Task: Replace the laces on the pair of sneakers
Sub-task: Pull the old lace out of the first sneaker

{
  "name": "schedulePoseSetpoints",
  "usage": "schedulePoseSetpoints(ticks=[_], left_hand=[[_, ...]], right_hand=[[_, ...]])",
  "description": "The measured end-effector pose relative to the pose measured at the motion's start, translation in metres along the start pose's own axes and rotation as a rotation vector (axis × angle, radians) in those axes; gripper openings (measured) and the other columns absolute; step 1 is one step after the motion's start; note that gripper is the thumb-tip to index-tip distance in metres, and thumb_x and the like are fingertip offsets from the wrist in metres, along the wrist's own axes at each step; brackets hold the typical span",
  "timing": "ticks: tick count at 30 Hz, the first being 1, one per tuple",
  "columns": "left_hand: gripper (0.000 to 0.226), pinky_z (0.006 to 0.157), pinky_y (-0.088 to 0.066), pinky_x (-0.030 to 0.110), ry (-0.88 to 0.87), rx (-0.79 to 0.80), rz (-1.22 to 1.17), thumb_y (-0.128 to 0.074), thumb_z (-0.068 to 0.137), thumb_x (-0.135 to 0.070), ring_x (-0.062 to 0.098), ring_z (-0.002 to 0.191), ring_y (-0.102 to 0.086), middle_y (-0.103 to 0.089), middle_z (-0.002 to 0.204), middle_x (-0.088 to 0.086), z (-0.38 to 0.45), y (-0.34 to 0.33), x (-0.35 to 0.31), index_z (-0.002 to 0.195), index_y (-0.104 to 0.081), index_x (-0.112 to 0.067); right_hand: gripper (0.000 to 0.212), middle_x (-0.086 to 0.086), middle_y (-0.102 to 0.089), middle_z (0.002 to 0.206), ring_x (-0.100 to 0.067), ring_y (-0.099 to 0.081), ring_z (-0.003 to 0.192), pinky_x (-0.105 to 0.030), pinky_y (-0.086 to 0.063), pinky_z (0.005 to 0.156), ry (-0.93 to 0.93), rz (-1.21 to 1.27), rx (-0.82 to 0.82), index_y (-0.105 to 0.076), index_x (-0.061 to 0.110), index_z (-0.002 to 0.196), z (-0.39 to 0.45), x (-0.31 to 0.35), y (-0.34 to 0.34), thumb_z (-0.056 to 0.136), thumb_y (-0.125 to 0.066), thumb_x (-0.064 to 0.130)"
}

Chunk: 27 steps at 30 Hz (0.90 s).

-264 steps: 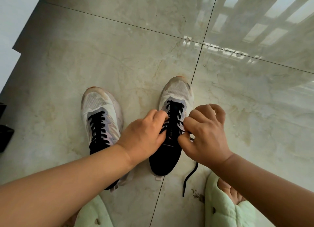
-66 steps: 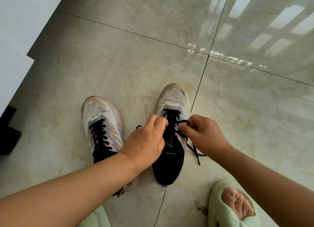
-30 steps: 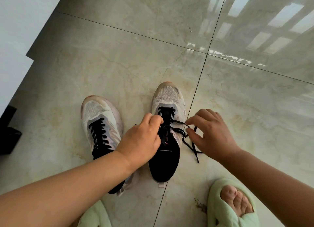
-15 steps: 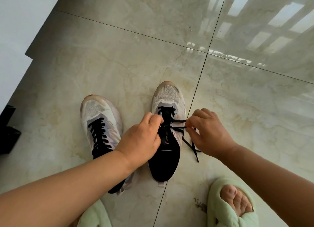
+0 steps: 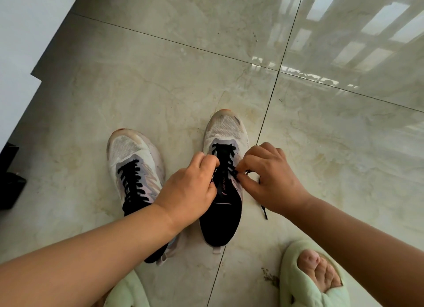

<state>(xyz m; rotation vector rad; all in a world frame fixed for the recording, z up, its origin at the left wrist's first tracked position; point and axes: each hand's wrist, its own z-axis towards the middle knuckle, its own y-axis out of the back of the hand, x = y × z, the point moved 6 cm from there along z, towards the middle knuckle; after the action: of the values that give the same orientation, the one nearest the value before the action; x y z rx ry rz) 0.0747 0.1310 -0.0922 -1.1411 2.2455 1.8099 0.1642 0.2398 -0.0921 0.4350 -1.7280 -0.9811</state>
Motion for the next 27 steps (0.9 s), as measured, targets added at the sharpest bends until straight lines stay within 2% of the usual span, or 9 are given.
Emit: schedulePoseSetpoints(ticks=[5, 9, 11, 14, 17, 19, 21, 23, 27], left_hand=[[0.027, 0.065, -0.049, 0.044, -0.006, -0.005, -0.002, -0.052, 0.087, -0.013, 0.03, 0.072, -0.06, -0.048, 0.11, 0.004, 0.001, 0.0, -0.001, 0.113, -0.048, -0.013], [0.028, 0.065, -0.049, 0.044, -0.004, -0.004, 0.0, -0.051, 0.087, -0.012, 0.03, 0.073, -0.06, -0.049, 0.11, 0.005, 0.001, 0.001, -0.001, 0.114, -0.049, -0.013], [0.028, 0.064, -0.05, 0.042, -0.004, -0.008, 0.005, -0.051, 0.086, -0.011, 0.029, 0.071, -0.06, -0.049, 0.11, 0.004, 0.0, 0.001, -0.001, 0.115, -0.049, -0.013], [0.029, 0.064, -0.05, 0.041, 0.001, -0.007, 0.008, -0.05, 0.087, -0.011, 0.027, 0.07, -0.059, -0.049, 0.11, 0.003, 0.0, 0.0, 0.0, 0.116, -0.049, -0.013], [0.029, 0.066, -0.05, 0.042, 0.0, -0.006, 0.001, -0.049, 0.087, -0.011, 0.028, 0.073, -0.06, -0.049, 0.111, 0.003, 0.0, 0.0, -0.001, 0.115, -0.049, -0.013], [0.028, 0.066, -0.05, 0.043, 0.001, -0.006, -0.004, -0.049, 0.086, -0.011, 0.029, 0.075, -0.06, -0.049, 0.111, 0.004, 0.0, 0.0, -0.001, 0.115, -0.049, -0.012], [0.028, 0.065, -0.05, 0.043, 0.002, -0.006, -0.004, -0.05, 0.086, -0.011, 0.03, 0.074, -0.06, -0.049, 0.11, 0.005, 0.0, 0.0, -0.001, 0.114, -0.049, -0.012], [0.028, 0.064, -0.049, 0.044, 0.0, -0.007, 0.003, -0.051, 0.086, -0.011, 0.031, 0.071, -0.059, -0.049, 0.11, 0.005, 0.0, 0.001, -0.001, 0.114, -0.05, -0.012], [0.028, 0.064, -0.049, 0.042, 0.0, -0.003, 0.014, -0.051, 0.087, -0.013, 0.029, 0.07, -0.059, -0.048, 0.109, 0.004, 0.0, 0.0, -0.001, 0.115, -0.048, -0.013]], right_hand=[[0.011, 0.007, -0.059, 0.08, -0.013, -0.046, 0.084, -0.027, -0.029, 0.08, -0.101, 0.129, 0.02, -0.068, 0.016, 0.078, -0.001, -0.004, -0.003, 0.076, -0.06, 0.025], [0.005, 0.007, -0.057, 0.078, -0.016, -0.046, 0.084, -0.03, -0.032, 0.079, -0.1, 0.144, 0.008, -0.067, 0.015, 0.077, 0.001, -0.005, -0.006, 0.081, -0.066, 0.016], [0.008, 0.007, -0.055, 0.075, -0.017, -0.046, 0.082, -0.031, -0.03, 0.076, -0.113, 0.122, 0.0, -0.065, 0.014, 0.073, -0.001, -0.012, -0.005, 0.081, -0.065, 0.013], [0.014, 0.004, -0.054, 0.071, -0.017, -0.043, 0.078, -0.028, -0.021, 0.071, -0.231, 0.021, -0.055, -0.059, 0.011, 0.065, -0.009, -0.033, 0.0, 0.079, -0.059, 0.008], [0.013, 0.001, -0.053, 0.069, -0.018, -0.042, 0.076, -0.027, -0.017, 0.071, -0.338, -0.129, -0.035, -0.056, 0.01, 0.065, -0.013, -0.046, 0.001, 0.077, -0.053, 0.013], [0.011, 0.003, -0.054, 0.072, -0.017, -0.043, 0.078, -0.026, -0.017, 0.073, -0.318, -0.146, -0.01, -0.057, 0.013, 0.071, -0.012, -0.042, -0.001, 0.078, -0.052, 0.021], [0.013, 0.009, -0.056, 0.08, -0.014, -0.045, 0.083, -0.024, -0.019, 0.076, -0.234, -0.046, 0.011, -0.06, 0.018, 0.086, -0.009, -0.028, -0.004, 0.079, -0.053, 0.027], [0.019, 0.013, -0.056, 0.083, -0.012, -0.048, 0.086, -0.024, -0.023, 0.079, -0.138, 0.07, 0.034, -0.061, 0.019, 0.097, -0.007, -0.013, -0.006, 0.079, -0.057, 0.025], [0.009, 0.009, -0.059, 0.079, -0.016, -0.053, 0.081, -0.03, -0.032, 0.081, -0.065, 0.069, 0.05, -0.065, 0.015, 0.09, -0.001, -0.003, -0.009, 0.081, -0.063, 0.014]])
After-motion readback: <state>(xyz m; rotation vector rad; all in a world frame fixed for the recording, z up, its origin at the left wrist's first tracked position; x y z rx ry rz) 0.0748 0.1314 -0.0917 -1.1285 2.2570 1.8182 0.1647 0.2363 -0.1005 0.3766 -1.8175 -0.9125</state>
